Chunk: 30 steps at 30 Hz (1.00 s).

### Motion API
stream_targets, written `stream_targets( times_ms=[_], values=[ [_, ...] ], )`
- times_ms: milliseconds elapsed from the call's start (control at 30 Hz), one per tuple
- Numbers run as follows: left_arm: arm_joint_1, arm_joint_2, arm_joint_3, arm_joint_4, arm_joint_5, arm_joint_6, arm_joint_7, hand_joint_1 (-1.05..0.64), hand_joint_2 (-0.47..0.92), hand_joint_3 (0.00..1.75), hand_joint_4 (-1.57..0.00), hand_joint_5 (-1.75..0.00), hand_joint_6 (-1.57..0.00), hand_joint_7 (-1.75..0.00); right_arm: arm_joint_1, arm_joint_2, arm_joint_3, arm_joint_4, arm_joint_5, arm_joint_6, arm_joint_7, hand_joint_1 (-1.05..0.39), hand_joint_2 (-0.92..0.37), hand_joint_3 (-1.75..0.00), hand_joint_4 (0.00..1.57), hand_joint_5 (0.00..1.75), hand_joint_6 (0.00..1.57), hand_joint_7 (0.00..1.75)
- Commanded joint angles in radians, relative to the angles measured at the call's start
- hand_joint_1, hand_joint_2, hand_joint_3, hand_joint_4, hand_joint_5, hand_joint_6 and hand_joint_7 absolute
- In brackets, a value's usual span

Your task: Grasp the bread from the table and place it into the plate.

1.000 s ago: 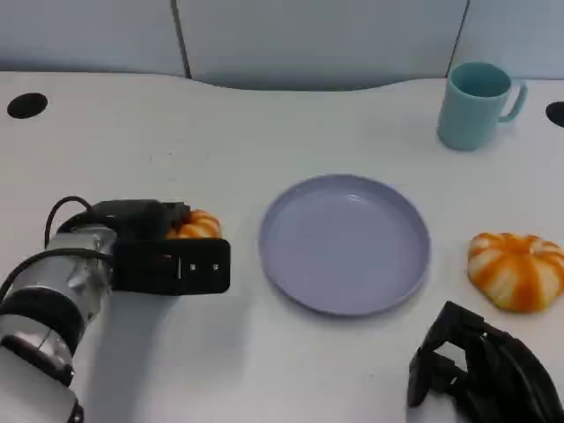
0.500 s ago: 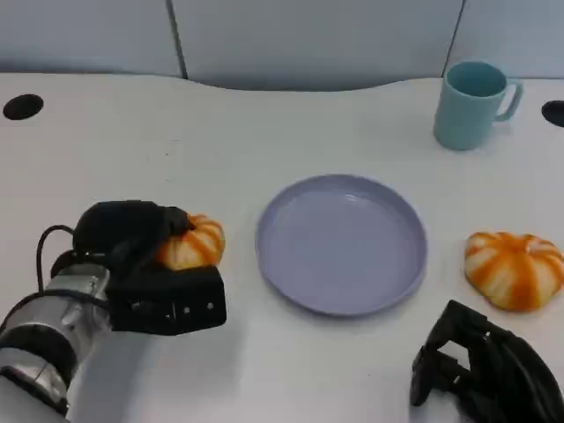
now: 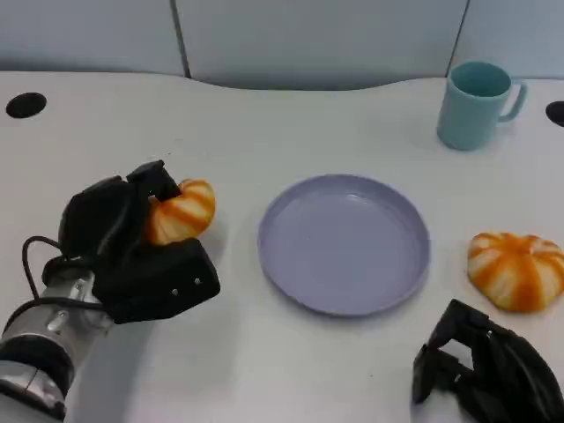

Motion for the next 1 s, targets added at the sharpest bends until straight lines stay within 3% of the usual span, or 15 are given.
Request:
stream_targets(
  times_ms=[33, 167, 200, 300, 400, 500, 800, 867, 1000],
  values=[
    [-0.033, 0.006, 0.002, -0.054, -0.003, -0.056, -0.02, -0.12, 0.57, 0.99, -0.85, -1.75, -0.62, -1.75, 0.01, -0.01, -0.008, 0.001, 0.009, 0.002, 0.003, -0.58, -0.92, -0.34, 0.7, 1.75, 0.6, 1.49],
    [-0.051, 0.008, -0.023, -0.11, 0.028, -0.09, -0.044, -0.13, 0.55, 0.93, -0.87, -1.75, -0.64, -1.75, 0.008, -0.01, -0.006, 0.007, 0.008, 0.0, 0.006, -0.58, -0.92, -0.35, 0.7, 1.75, 0.59, 1.51],
    [-0.058, 0.008, -0.032, -0.121, 0.034, -0.106, -0.063, -0.14, 0.55, 0.91, -0.85, -1.6, -0.65, -1.44, 0.007, -0.01, -0.005, 0.008, 0.005, -0.006, 0.007, -0.57, -0.92, -0.35, 0.7, 1.75, 0.59, 1.52],
    [-0.067, 0.01, -0.045, -0.138, 0.036, -0.141, -0.099, -0.12, 0.51, 0.99, -0.78, -1.73, -0.52, -1.7, 0.006, -0.01, -0.002, 0.01, 0.0, -0.014, 0.007, -0.57, -0.92, -0.37, 0.7, 1.75, 0.6, 1.54],
    [-0.101, 0.006, -0.075, -0.148, 0.05, -0.218, -0.167, -0.14, 0.48, 1.17, -0.89, -1.74, -0.7, -1.74, -0.002, -0.013, 0.0, 0.023, -0.004, -0.027, 0.016, -0.58, -0.92, -0.38, 0.71, 1.75, 0.59, 1.55],
    [-0.129, -0.006, -0.091, -0.145, 0.062, -0.237, -0.201, -0.19, 0.5, 1.22, -0.92, -1.75, -0.73, -1.75, -0.004, -0.009, -0.002, 0.024, 0.001, -0.02, 0.01, -0.58, -0.92, -0.35, 0.73, 1.75, 0.59, 1.54],
    [-0.219, -0.051, -0.154, -0.134, 0.111, -0.24, -0.313, -0.29, 0.63, 1.07, -0.91, -1.75, -0.73, -1.75, 0.001, -0.01, 0.007, 0.009, -0.007, -0.019, -0.002, -0.58, -0.92, -0.36, 0.71, 1.75, 0.57, 1.53],
    [-0.23, -0.069, -0.172, -0.126, 0.128, -0.23, -0.303, -0.32, 0.67, 0.99, -0.91, -1.75, -0.73, -1.75, 0.0, -0.011, 0.009, 0.008, -0.007, -0.021, 0.003, -0.58, -0.92, -0.37, 0.7, 1.75, 0.57, 1.53],
    [-0.241, -0.092, -0.195, -0.11, 0.159, -0.214, -0.27, -0.37, 0.82, 0.65, -0.91, -1.75, -0.72, -1.75, -0.001, -0.006, 0.011, 0.008, -0.001, -0.02, 0.003, -0.59, -0.92, -0.37, 0.7, 1.75, 0.57, 1.53]
  ],
)
